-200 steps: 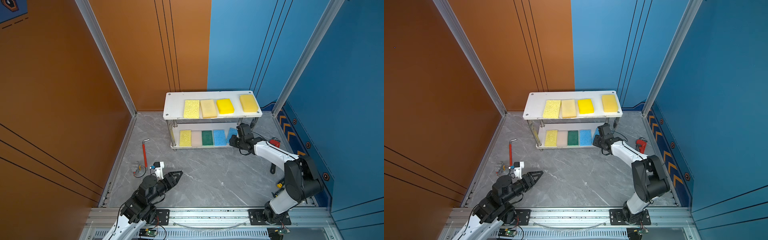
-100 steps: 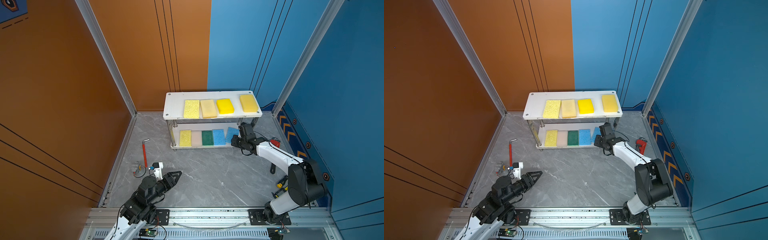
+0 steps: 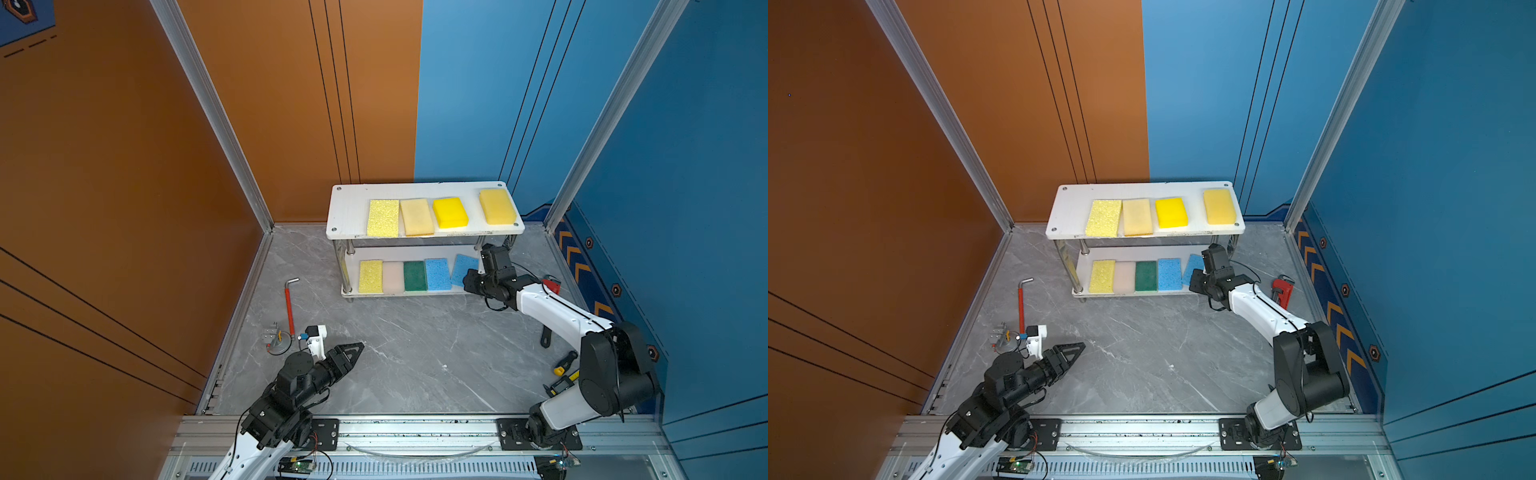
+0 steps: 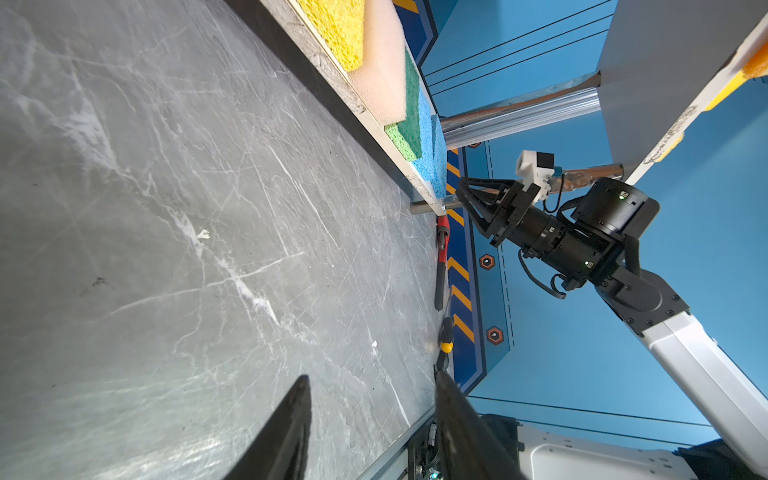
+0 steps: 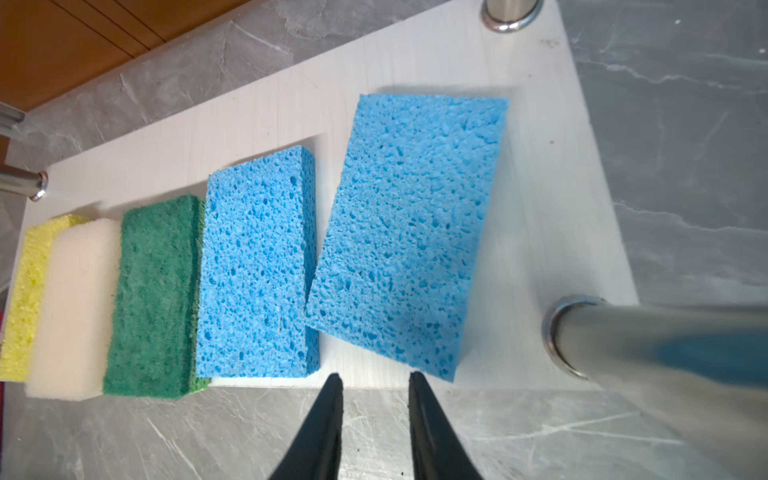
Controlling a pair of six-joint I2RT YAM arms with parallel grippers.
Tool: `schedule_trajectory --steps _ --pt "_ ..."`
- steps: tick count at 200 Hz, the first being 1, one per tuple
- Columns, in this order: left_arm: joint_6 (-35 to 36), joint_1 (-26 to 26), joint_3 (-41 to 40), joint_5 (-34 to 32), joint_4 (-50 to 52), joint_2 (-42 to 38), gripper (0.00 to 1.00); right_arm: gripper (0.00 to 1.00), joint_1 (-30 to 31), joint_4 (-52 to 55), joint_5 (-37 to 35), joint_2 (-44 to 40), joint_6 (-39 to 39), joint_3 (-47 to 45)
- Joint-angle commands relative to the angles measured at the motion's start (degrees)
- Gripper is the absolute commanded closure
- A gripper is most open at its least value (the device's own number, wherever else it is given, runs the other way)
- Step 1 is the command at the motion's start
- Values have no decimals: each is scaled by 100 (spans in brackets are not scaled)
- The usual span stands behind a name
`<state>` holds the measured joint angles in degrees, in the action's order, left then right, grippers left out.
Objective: Arrange cleaning sponges on a shelf
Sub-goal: Move the cleaning sponge to the shelf.
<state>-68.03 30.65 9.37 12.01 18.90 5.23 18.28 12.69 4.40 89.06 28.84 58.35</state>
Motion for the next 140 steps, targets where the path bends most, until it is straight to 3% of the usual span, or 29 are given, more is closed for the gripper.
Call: schedule_trajectory --steps 1,86,140 --pt "3 -68 -61 119 36 -32 51 80 59 -391 51 107 125 175" --pt "41 -118 -23 177 172 -90 51 100 96 -512 -133 714 267 400" --pt "59 -148 47 190 404 -254 51 100 91 -390 -83 1000 319 490"
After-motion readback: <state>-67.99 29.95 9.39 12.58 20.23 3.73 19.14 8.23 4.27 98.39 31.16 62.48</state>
